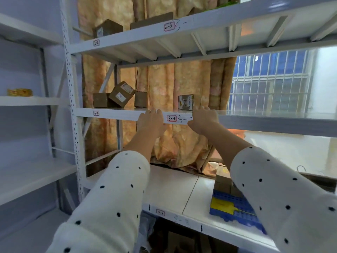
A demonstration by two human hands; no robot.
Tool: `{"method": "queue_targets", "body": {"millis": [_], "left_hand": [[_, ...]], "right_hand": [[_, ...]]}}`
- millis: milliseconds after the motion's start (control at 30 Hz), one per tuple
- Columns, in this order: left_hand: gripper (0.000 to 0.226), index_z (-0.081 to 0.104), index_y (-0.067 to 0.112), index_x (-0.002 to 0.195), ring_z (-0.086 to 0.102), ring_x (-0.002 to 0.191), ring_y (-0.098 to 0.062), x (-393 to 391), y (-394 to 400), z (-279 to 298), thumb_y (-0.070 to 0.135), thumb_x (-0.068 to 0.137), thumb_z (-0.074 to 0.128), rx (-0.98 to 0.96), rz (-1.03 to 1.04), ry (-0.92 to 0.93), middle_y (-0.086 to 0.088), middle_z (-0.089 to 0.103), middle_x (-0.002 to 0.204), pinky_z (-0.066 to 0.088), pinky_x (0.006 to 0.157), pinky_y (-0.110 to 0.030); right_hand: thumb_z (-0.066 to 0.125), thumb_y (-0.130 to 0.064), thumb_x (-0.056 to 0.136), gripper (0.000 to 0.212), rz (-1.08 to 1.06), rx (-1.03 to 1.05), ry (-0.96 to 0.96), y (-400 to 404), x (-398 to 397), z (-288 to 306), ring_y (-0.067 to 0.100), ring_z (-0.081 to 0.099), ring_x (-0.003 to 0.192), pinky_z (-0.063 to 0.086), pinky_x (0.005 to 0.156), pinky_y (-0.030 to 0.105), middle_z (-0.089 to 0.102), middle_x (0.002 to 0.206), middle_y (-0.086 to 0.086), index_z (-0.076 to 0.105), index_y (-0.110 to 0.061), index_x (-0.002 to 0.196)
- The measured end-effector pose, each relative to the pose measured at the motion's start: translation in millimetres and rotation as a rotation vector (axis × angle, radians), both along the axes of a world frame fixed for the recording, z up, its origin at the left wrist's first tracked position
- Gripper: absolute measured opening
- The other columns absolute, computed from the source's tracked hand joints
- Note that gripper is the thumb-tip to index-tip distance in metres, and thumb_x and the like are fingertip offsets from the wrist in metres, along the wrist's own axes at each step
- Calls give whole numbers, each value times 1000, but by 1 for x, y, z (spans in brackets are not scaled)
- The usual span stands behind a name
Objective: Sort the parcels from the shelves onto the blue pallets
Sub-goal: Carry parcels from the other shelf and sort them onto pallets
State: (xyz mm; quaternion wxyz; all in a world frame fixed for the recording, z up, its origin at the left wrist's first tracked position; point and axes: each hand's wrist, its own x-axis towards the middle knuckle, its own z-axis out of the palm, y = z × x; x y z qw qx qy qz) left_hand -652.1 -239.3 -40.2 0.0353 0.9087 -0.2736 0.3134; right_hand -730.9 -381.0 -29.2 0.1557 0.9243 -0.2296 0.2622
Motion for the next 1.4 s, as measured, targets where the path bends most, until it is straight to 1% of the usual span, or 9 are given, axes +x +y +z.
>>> {"method": "queue_targets", "body": {"millis": [167,300,467,700,833,933,1100,1333,1400], "left_hand": [[42,45,7,129,49,117,-28,54,-36,19,36,99,38,-44,-59,-65,-12,50,129,42,88,-37],[42,48,4,125,51,115,-28,98,-53,38,35,99,36,-96,-81,-63,-13,52,125,43,87,-38],[43,47,2,126,48,119,-31,149,-68,51,34,100,36,-100,-113,-28,-16,50,128,42,87,-38],[51,42,4,134,47,120,-32,224,-97,65,41,100,34,-47,-178,2,-16,47,132,42,91,-40],[53,36,7,141,43,125,-31,262,-117,72,40,99,36,-9,-270,56,-15,42,138,40,94,-41],[57,33,10,143,44,125,-31,289,-131,78,43,98,38,14,-346,53,-14,42,139,41,95,-42],[58,34,12,143,46,122,-30,318,-153,83,38,93,48,65,-465,59,-12,42,140,43,90,-38],[68,30,14,146,40,129,-26,337,-173,94,40,90,58,133,-663,-119,-7,37,145,43,96,-41],[78,26,16,149,38,130,-25,341,-178,98,45,86,63,127,-720,-150,-6,36,146,40,96,-38]], "right_hand": [[46,-32,95,64,-38,50,-56,-30,51,24,31,36,135,37,101,40,39,146,13,20,-8,149],[44,-34,98,56,-72,62,-116,-56,88,49,31,43,130,41,97,39,42,143,13,30,-10,146],[47,-43,96,65,-118,73,-117,-79,127,59,29,43,131,41,99,39,43,143,12,27,-11,148],[54,-38,93,64,-217,193,-138,-108,178,66,31,42,131,42,98,41,42,142,15,30,-8,144],[62,-38,88,76,-280,321,-151,-124,208,68,34,37,134,39,106,45,33,148,17,24,-9,147],[68,-44,77,96,-305,443,-130,-141,233,71,37,38,132,40,106,48,29,149,17,14,-15,152],[69,-32,86,104,-399,583,-149,-140,246,78,36,38,133,40,108,42,31,149,20,-6,0,151],[59,-28,94,89,-334,626,-203,-143,254,75,30,44,130,41,100,32,37,146,18,-3,6,149],[64,-27,91,93,-275,709,-272,-154,260,77,30,51,120,47,85,32,43,141,17,-3,-1,151]]}}
